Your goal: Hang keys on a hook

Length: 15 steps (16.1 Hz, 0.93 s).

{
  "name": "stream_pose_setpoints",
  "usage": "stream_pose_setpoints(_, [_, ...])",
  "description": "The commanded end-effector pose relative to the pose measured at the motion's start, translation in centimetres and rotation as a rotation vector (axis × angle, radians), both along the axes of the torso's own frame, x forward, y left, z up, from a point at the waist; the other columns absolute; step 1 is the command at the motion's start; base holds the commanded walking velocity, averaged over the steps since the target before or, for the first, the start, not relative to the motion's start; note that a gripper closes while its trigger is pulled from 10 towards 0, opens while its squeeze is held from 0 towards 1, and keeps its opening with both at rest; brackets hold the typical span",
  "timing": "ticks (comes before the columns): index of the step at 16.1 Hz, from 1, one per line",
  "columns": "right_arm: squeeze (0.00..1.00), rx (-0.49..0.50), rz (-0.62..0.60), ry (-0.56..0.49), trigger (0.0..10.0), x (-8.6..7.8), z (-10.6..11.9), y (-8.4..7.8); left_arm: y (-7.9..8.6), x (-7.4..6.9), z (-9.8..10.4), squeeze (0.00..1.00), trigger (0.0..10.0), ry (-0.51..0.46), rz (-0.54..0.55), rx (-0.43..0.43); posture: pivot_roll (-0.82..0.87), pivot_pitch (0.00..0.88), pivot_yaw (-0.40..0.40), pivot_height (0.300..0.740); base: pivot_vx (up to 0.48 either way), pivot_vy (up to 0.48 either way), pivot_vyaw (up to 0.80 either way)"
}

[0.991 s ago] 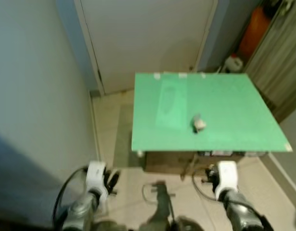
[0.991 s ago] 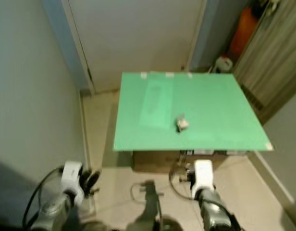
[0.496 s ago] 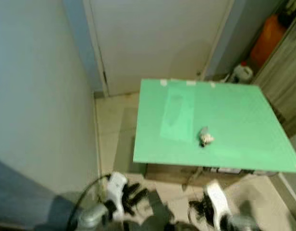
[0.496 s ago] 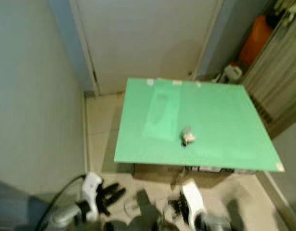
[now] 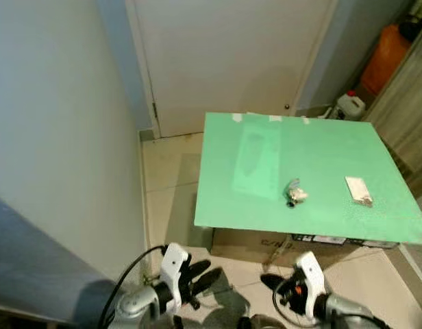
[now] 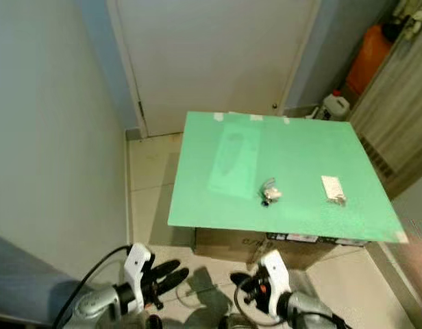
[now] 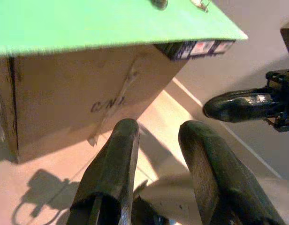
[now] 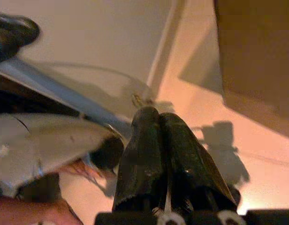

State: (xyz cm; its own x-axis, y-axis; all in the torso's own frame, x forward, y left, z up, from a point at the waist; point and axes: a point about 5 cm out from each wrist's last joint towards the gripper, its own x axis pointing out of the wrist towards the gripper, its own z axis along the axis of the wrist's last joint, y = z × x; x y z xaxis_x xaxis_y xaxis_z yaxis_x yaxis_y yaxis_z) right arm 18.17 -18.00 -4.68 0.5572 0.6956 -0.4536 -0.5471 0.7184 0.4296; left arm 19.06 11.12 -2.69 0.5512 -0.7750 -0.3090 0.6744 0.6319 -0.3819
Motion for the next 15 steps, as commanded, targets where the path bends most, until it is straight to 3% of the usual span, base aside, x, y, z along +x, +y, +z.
stream_pose_setpoints(1, [0.0,0.036,-0.014,-0.008,10.0,0.0,0.3,-0.1,-0.1,0.0,0.2,0.0,10.0,-0.004,-0.008,-0.011,0.05,0.087,-0.009,0.74,0.0,0.0,0.0])
stream_pose_setpoints(2, [0.0,0.136,-0.013,-0.065,10.0,0.8,1.8,0.1,-0.2,0.5,1.0,0.0,10.0,-0.042,-0.011,-0.018,0.05,0.088,-0.01,0.74,0.0,0.0,0.0])
stream_pose_setpoints(3, [0.0,0.158,-0.012,-0.077,10.0,1.0,2.1,0.1,-0.2,0.6,1.2,0.0,10.0,-0.05,-0.011,-0.021,0.05,0.088,-0.01,0.74,0.0,0.0,0.0])
stream_pose_setpoints(4, [0.75,0.401,-0.069,-0.233,10.0,2.7,6.7,-0.3,-0.3,1.7,3.7,0.0,10.0,-0.153,0.009,-0.064,0.06,0.092,-0.013,0.74,0.0,0.0,0.0])
stream_pose_setpoints(5, [1.0,0.471,-0.089,-0.287,10.0,3.3,8.3,-0.7,-0.4,2.2,4.8,0.0,10.0,-0.194,0.023,-0.086,0.06,0.094,-0.012,0.74,0.0,0.0,0.0])
stream_pose_setpoints(7, [1.0,0.503,-0.176,-0.443,10.0,5.8,12.1,-1.8,-0.7,3.6,9.0,0.0,10.0,-0.322,0.084,-0.195,0.05,0.098,-0.015,0.74,0.0,0.0,0.0])
stream_pose_setpoints(8, [1.0,0.492,-0.188,-0.462,10.0,6.3,12.5,-1.7,-0.8,3.8,9.7,0.0,10.0,-0.345,0.101,-0.209,0.06,0.101,-0.016,0.74,0.0,0.0,0.0])
stream_pose_setpoints(9, [1.0,0.415,-0.213,-0.496,10.0,7.4,13.1,-0.9,-1.1,4.4,10.5,0.0,10.0,-0.377,0.147,-0.199,0.06,0.104,-0.021,0.74,0.0,0.0,0.0])
stream_pose_setpoints(10, [1.0,0.258,-0.242,-0.509,10.0,8.1,12.9,0.5,-1.3,5.2,10.9,0.0,10.0,-0.386,0.25,-0.194,0.06,0.108,-0.021,0.74,0.0,0.0,0.0])
stream_pose_setpoints(11, [1.0,0.214,-0.247,-0.503,10.0,8.3,12.8,0.9,-1.3,5.4,10.9,0.0,10.0,-0.383,0.277,-0.194,0.06,0.108,-0.023,0.74,0.0,-0.48,0.0])
stream_pose_setpoints(12, [0.0,0.199,-0.248,-0.488,10.0,8.4,12.6,1.9,-1.6,5.6,10.9,0.0,10.0,-0.374,0.309,-0.196,0.06,0.106,-0.026,0.74,0.0,-0.48,0.0])
stream_pose_setpoints(15, [0.0,0.195,-0.224,-0.538,10.0,8.3,13.4,4.9,-2.3,5.8,11.2,0.0,10.0,-0.349,0.326,-0.218,0.06,0.11,-0.026,0.74,0.0,-0.48,0.0])
